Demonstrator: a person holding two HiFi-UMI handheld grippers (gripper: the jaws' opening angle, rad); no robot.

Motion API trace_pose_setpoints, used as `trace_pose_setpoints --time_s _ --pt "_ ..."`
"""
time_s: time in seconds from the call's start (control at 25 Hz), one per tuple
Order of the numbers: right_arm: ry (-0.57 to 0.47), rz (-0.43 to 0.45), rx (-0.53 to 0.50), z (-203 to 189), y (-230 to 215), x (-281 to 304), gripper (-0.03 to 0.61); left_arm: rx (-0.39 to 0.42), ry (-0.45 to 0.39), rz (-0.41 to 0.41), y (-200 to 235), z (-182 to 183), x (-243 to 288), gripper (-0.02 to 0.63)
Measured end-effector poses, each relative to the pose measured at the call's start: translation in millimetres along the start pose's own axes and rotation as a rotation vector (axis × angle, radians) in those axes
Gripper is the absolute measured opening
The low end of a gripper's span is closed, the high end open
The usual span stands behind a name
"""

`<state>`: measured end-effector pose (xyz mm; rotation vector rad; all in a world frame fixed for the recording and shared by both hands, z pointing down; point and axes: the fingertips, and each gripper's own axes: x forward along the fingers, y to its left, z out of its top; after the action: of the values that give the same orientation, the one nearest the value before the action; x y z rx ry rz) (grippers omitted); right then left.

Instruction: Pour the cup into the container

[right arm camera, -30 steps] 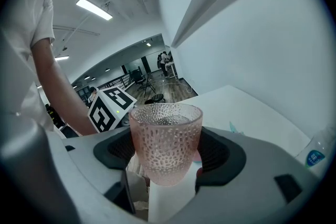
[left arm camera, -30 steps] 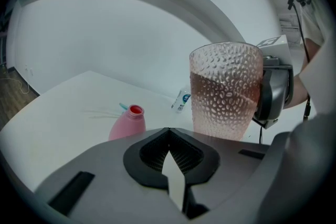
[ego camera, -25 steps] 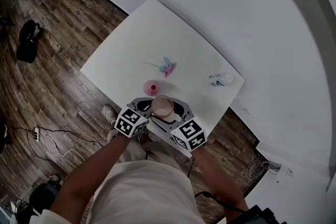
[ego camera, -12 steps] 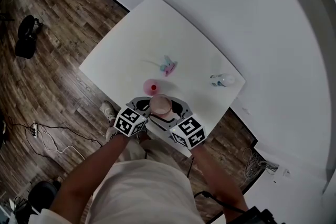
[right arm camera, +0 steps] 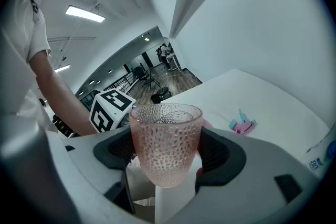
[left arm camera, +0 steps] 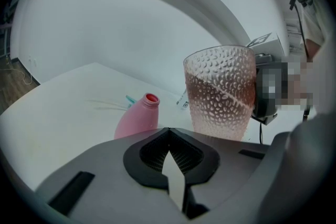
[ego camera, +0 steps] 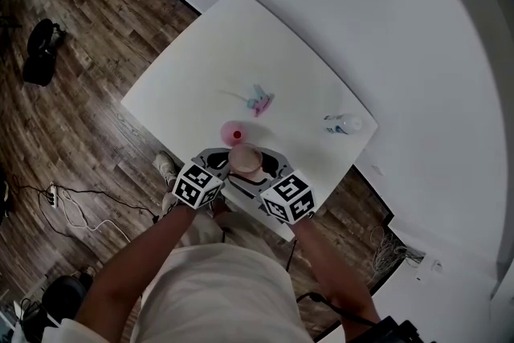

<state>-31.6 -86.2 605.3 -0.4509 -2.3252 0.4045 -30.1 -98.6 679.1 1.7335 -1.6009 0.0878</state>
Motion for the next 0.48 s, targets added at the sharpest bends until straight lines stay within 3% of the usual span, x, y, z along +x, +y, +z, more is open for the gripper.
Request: trace_pose_setpoints --time_s 0.48 --pt "0.049 0.079 0.053 -4.4 -6.4 9.1 0.360 -0.021 0.014 0.003 4.4 -5.1 1.0 0.011"
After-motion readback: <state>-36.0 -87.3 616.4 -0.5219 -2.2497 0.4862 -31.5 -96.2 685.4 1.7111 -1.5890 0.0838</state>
